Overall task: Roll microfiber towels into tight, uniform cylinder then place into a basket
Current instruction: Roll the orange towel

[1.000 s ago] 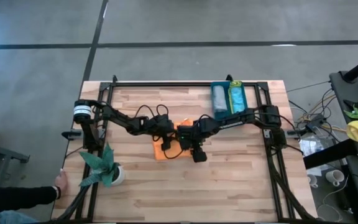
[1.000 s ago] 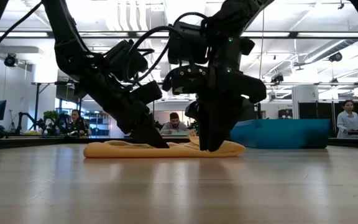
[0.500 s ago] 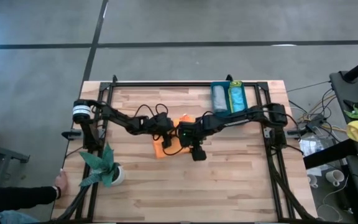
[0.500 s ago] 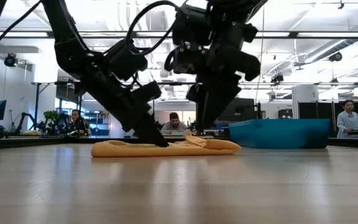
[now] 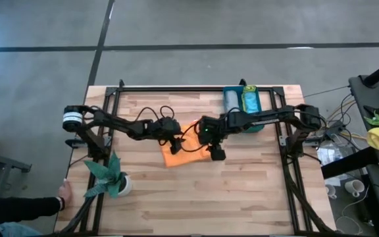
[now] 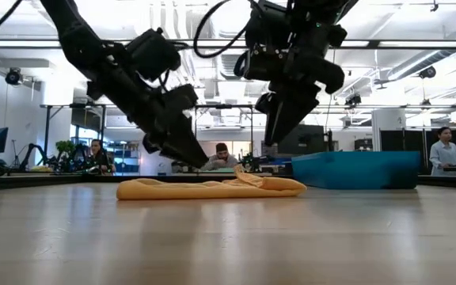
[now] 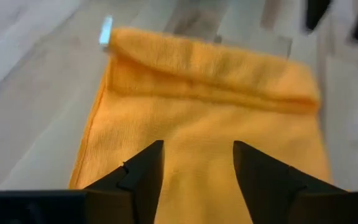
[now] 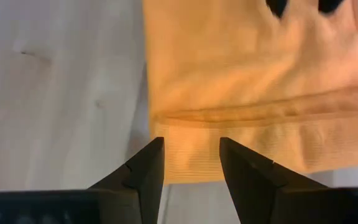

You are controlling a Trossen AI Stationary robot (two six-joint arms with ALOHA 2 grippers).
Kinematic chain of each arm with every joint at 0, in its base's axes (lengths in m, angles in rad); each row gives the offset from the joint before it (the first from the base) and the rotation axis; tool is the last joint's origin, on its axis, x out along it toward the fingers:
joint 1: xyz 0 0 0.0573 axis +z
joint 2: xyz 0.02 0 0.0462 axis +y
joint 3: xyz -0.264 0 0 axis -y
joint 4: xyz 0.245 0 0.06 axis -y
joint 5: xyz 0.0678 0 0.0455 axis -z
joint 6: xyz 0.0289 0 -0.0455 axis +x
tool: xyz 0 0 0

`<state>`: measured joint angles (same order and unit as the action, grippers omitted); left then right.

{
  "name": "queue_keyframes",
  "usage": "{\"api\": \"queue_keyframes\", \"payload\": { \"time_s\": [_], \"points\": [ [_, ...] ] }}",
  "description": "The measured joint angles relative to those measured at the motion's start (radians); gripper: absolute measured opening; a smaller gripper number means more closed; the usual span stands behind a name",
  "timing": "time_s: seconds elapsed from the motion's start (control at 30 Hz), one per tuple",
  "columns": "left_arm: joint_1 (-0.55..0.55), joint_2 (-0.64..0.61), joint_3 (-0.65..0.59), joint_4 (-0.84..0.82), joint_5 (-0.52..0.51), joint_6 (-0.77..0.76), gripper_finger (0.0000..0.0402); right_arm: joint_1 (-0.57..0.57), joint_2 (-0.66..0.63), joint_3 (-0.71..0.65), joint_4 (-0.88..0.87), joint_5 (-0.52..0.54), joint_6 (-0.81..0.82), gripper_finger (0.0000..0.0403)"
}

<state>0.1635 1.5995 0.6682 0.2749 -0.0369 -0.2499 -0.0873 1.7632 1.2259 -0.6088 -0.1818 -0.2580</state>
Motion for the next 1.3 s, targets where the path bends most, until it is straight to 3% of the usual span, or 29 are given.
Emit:
{"api": "queue_keyframes", "payload": {
  "time_s": [0.37, 0.63, 1.07, 1.3],
  "points": [
    [-0.006, -0.134, 0.005, -0.02, -0.043, -0.085, 0.029, -0.054, -0.011, -0.007, -0.017, 0.0, -0.034, 0.0202],
    [-0.012, -0.208, 0.008, 0.032, -0.043, -0.084, 0.0292, -0.075, -0.017, -0.007, -0.039, 0.0, -0.061, 0.0212],
    [-0.014, -0.179, 0.007, 0.057, -0.048, -0.085, 0.0292, -0.106, -0.025, -0.016, -0.04, 0.0, -0.113, 0.0208],
    [-0.017, -0.12, 0.082, 0.003, -0.048, -0.065, 0.0292, -0.13, -0.115, -0.167, 0.087, -0.001, -0.077, 0.0193]
  ]
}}
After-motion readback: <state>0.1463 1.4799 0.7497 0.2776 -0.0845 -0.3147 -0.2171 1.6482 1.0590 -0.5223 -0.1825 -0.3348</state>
